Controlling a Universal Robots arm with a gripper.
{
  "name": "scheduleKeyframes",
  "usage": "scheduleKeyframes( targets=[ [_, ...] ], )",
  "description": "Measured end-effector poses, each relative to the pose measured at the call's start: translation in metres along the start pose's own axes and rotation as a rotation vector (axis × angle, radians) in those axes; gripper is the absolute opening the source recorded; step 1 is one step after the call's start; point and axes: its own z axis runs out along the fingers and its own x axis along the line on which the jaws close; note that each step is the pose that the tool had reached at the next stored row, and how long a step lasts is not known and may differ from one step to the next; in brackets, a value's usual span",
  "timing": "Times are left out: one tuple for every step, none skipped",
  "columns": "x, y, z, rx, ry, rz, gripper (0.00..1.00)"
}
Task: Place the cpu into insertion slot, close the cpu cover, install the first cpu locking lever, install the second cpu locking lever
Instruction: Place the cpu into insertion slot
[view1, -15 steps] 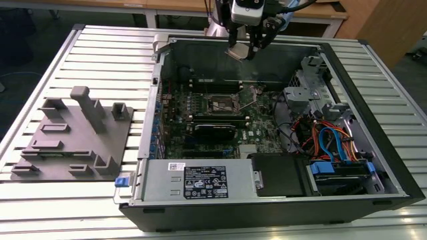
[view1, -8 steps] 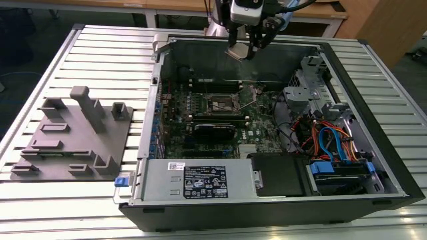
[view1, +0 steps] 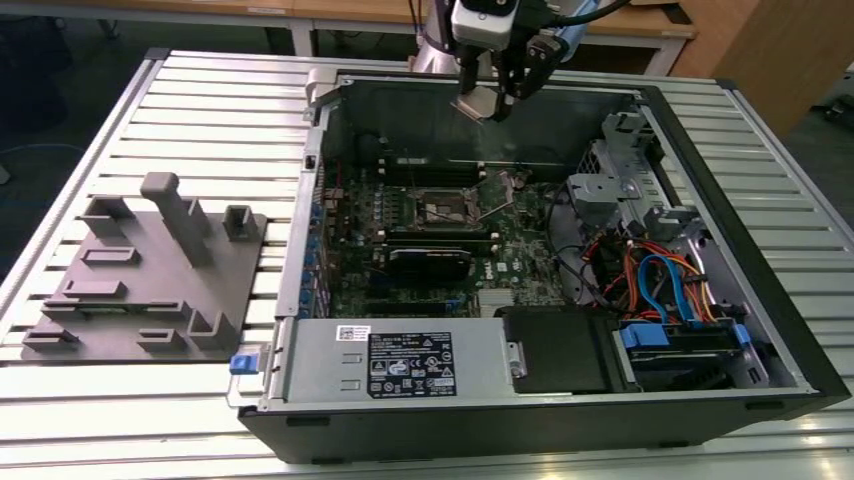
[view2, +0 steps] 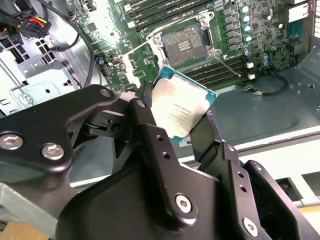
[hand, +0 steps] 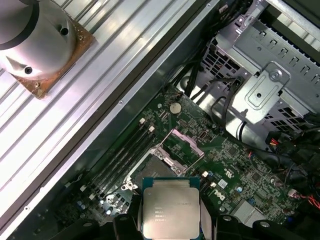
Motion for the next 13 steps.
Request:
scheduleKeyframes(
  targets=[
    [0.0000,0.0000,0.0000,0.0000,0.0000,0.000,0.54],
    [0.0000,0.0000,0.0000,0.0000,0.0000,0.000,0.54],
    [0.0000,0.0000,0.0000,0.0000,0.0000,0.001,0.54],
    [0.0000,0.0000,0.0000,0.0000,-0.0001,0.001,0.54],
    [0.0000,0.0000,0.0000,0.0000,-0.0001,0.001,0.54],
    [0.0000,0.0000,0.0000,0.0000,-0.0001,0.001,0.54],
    [0.0000,0.0000,0.0000,0.0000,-0.0001,0.001,0.54],
    [0.0000,0.0000,0.0000,-0.0001,-0.0002,0.003,0.54],
    [0.0000,0.0000,0.0001,-0.0003,-0.0007,0.008,0.54],
    [0.0001,0.0000,0.0000,-0.0004,-0.0015,0.017,0.54],
    [0.0001,0.0000,0.0000,-0.0006,-0.0027,0.031,0.54],
    [0.0001,0.0000,0.0000,-0.0009,-0.0043,0.048,0.54],
    [0.0000,0.0000,0.0001,-0.0013,-0.0058,0.066,0.54]
  ],
)
